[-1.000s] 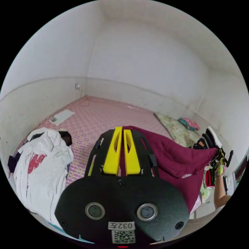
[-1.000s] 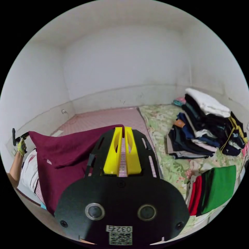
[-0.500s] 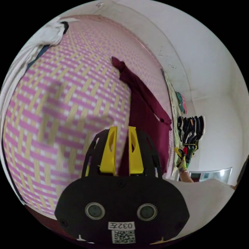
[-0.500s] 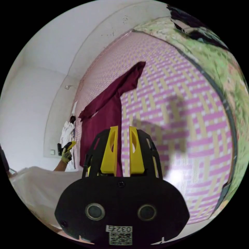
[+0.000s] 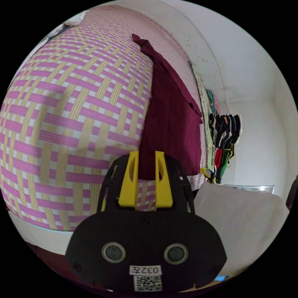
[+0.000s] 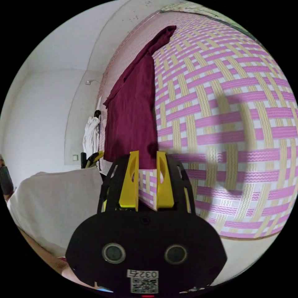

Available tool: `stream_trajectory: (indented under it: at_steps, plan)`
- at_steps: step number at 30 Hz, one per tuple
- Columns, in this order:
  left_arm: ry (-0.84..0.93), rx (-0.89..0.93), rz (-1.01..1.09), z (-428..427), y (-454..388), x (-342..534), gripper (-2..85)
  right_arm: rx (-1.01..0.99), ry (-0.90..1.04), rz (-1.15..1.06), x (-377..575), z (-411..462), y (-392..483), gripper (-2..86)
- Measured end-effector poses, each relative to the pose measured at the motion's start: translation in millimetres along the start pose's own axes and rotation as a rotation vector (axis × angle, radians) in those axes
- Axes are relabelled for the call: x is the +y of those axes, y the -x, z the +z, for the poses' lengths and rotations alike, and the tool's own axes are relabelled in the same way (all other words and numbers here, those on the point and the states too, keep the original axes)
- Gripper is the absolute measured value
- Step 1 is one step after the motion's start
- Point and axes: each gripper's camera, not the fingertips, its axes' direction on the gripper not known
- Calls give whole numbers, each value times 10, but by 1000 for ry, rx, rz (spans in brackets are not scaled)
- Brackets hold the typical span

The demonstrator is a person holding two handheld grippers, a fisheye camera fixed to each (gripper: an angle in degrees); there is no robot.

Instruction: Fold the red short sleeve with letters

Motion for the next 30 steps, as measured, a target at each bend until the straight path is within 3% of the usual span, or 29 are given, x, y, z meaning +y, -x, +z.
stream_trajectory:
  at_steps: [4,8,13,19,25,30]
  plan:
    - [78,51,25,223,19,-249,28,-24,-7,4,-131,165,-88,75]
    - [4,-44,51,150,-35,-343,38,41,-76,8,-156,125,-74,87]
    - [68,19,62,420,-27,-527,49,101,-5,-15,-264,381,-68,79]
    - [123,-11,76,760,-106,-693,8,109,76,-28,-468,796,-4,6]
    - [81,66,96,677,-26,-591,-8,117,34,-45,-422,752,79,-7]
    - [181,22,114,837,28,-260,-9,159,71,-28,-200,795,28,-8]
